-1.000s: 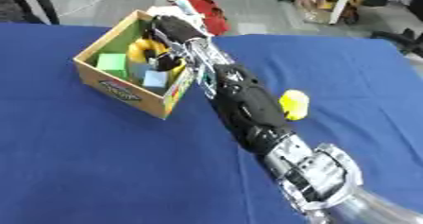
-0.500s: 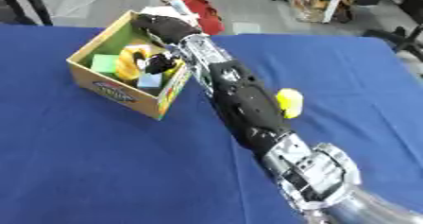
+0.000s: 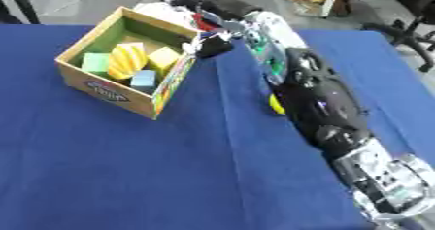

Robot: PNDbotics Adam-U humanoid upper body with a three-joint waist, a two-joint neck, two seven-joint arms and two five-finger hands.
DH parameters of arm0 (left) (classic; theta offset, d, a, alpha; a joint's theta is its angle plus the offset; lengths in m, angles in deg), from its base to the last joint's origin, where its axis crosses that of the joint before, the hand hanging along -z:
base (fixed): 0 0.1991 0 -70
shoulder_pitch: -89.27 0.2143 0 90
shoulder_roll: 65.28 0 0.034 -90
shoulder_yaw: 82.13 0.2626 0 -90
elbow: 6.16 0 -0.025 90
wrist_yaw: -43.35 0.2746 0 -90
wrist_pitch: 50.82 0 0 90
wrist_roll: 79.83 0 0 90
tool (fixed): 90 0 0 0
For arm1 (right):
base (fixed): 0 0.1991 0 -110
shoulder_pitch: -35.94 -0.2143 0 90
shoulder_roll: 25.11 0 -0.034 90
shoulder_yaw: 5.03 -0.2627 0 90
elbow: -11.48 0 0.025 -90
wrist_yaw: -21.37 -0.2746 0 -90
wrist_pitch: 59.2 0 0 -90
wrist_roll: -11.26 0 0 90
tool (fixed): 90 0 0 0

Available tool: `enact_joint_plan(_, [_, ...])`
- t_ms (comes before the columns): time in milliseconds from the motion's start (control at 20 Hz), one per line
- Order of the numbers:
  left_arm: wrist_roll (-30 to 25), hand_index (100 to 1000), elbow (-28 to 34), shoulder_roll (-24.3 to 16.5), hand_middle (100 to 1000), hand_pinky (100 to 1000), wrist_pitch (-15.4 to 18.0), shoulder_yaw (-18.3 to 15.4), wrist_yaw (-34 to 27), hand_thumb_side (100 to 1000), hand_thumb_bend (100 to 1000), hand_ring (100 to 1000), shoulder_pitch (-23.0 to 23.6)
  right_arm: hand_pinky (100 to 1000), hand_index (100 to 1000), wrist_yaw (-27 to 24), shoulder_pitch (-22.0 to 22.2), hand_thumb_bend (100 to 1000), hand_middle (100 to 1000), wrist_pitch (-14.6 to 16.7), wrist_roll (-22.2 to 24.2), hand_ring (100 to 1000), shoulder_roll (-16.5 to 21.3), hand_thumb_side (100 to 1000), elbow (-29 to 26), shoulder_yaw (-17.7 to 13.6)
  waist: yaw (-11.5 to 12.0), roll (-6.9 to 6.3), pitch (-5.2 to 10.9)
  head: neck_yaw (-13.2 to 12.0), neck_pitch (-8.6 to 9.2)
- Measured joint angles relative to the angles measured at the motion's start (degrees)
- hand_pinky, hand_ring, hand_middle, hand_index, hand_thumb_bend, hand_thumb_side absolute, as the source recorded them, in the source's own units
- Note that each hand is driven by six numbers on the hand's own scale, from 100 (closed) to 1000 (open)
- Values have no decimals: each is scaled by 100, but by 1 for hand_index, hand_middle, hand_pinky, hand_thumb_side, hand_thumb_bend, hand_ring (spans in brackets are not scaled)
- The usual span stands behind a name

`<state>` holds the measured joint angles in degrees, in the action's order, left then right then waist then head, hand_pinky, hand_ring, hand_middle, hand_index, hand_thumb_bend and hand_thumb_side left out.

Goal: Pick up objects on the table and place them in the box.

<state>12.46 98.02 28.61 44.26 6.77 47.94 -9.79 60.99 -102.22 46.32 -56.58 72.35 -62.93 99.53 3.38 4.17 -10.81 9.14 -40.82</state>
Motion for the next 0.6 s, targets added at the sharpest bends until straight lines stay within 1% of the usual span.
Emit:
enact_joint_plan(150, [31, 783, 0, -3, 576, 689, -4, -25, 12, 700, 100, 574, 12, 849, 1000, -521, 691, 100, 918, -161, 150, 874, 483, 571, -603, -60, -67, 0, 0, -53, -1])
enact_joint_plan(300, [39, 783, -2, -4, 576, 689, -5, -41, 35, 701, 100, 574, 37, 851, 1000, -843, 1306, 100, 924, -315, 222, 880, 814, 595, -1002, -215, -118, 0, 0, -95, -2])
enact_joint_plan(450, [49, 783, -8, -5, 576, 689, -12, -55, 46, 701, 100, 574, 44, 854, 1000, -1003, 1785, 100, 938, -426, 273, 892, 973, 627, -1167, -378, -144, 0, 0, -113, -2])
enact_joint_plan(600, [61, 783, -20, -5, 576, 689, -12, -56, 48, 701, 100, 574, 45, 854, 1000, -1027, 2086, 100, 952, -507, 320, 901, 1016, 648, -1177, -514, -151, 0, 0, -138, -2])
